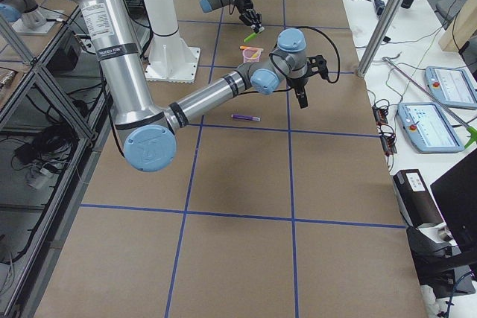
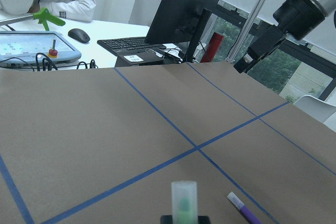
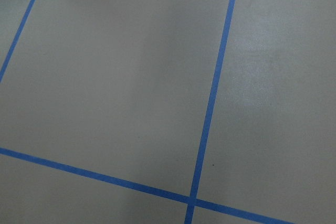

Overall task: Collect pens into pen holder
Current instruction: 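Lift the green marker with the left gripper toward the cup, then open the left gripper to drop the green marker into the cup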

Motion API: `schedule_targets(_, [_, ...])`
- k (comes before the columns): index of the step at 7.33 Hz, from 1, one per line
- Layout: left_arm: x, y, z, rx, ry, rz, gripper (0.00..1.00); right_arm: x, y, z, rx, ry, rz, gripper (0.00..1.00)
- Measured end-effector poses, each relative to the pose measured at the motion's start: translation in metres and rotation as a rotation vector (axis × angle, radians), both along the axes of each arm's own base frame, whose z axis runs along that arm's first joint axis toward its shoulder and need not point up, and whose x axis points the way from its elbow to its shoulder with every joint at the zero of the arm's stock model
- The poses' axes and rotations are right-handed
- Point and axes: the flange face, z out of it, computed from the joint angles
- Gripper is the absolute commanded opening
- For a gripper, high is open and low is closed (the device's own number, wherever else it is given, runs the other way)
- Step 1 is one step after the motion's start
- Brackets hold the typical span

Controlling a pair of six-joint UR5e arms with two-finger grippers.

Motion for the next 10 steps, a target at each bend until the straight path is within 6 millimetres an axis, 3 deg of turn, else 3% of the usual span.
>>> schedule_targets(2, [0.015,-0.009,0.014,0.015,0.017,-0.04,0.0,0.0,0.0,-0.001,0.001,0.0,0.002,1.0])
schedule_targets(3, [0.019,-0.011,0.019,0.015,0.012,-0.045,0.24,0.0,0.0,-0.001,0.001,0.0,0.002,1.0])
schedule_targets(4, [0.023,-0.01,0.023,0.014,0.009,-0.044,0.42,0.0,0.0,-0.001,0.001,0.0,0.002,1.0])
schedule_targets(6, [0.032,-0.01,0.033,0.014,0.014,-0.044,0.7,0.0,0.0,0.0,0.001,0.001,0.003,1.0])
schedule_targets(9, [0.035,-0.01,0.036,0.01,0.022,-0.046,0.96,0.0,0.0,-0.001,0.002,-0.001,0.002,1.0])
schedule_targets(10, [0.033,-0.008,0.03,0.008,0.033,-0.042,0.98,0.001,0.001,0.0,0.001,-0.001,0.003,1.0])
